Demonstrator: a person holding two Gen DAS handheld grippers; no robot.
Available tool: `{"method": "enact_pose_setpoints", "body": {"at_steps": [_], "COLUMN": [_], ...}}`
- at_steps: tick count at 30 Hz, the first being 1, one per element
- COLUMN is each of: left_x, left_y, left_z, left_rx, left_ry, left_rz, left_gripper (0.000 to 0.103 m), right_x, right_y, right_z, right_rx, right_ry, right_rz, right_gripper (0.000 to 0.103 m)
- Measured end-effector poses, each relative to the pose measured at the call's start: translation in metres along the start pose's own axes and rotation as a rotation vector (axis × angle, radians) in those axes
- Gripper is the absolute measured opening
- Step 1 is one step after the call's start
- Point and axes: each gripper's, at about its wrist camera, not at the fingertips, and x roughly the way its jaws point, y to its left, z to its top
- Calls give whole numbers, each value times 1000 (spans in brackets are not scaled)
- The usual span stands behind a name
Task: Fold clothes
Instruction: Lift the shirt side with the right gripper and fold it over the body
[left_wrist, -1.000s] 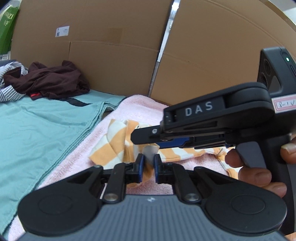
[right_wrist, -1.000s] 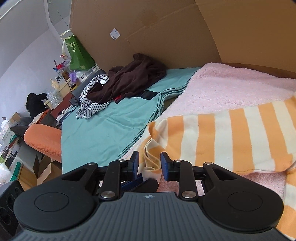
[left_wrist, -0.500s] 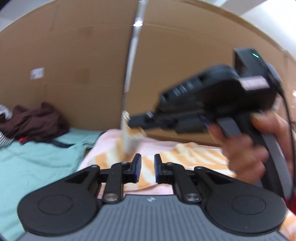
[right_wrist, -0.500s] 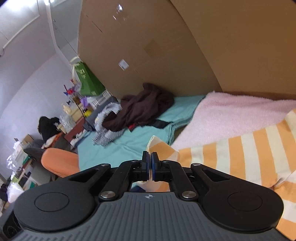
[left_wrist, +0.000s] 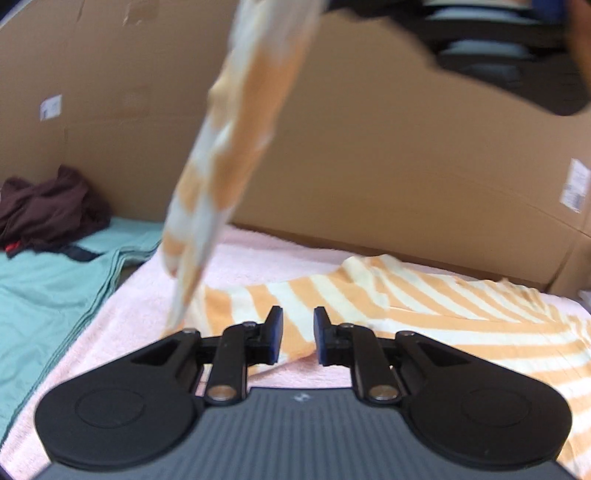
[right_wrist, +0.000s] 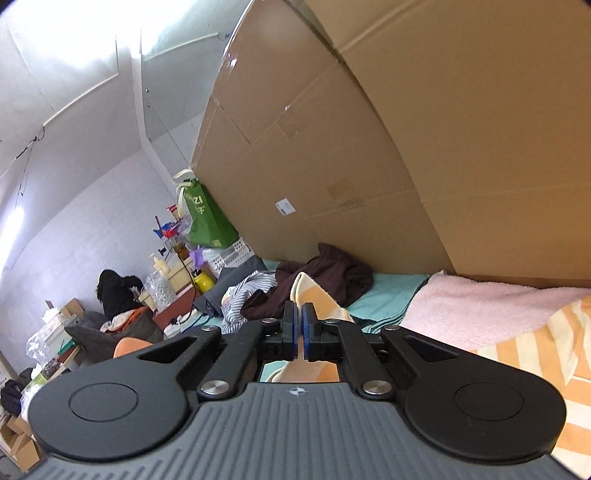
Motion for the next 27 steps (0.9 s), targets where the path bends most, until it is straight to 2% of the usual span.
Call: {"method": "enact_pose_setpoints", "body": {"at_steps": [5,14,27], "left_x": [13,26,43], "left_y": [17,21,-3], "left_z": [0,2,4], "left_rx": [-109,-210,-181], "left_ry": [12,41,51], "left_rz": [86,57,28], "left_gripper": [10,10,10], "right_x": [-24,-45,-98], "right_y": [-6,-17,-40], "right_z": [7,26,40], "right_rx": [22,32,42], "right_ry": [-66,-147,-249], "right_rz": [-1,-34,-63], "right_gripper": [4,4,4]}}
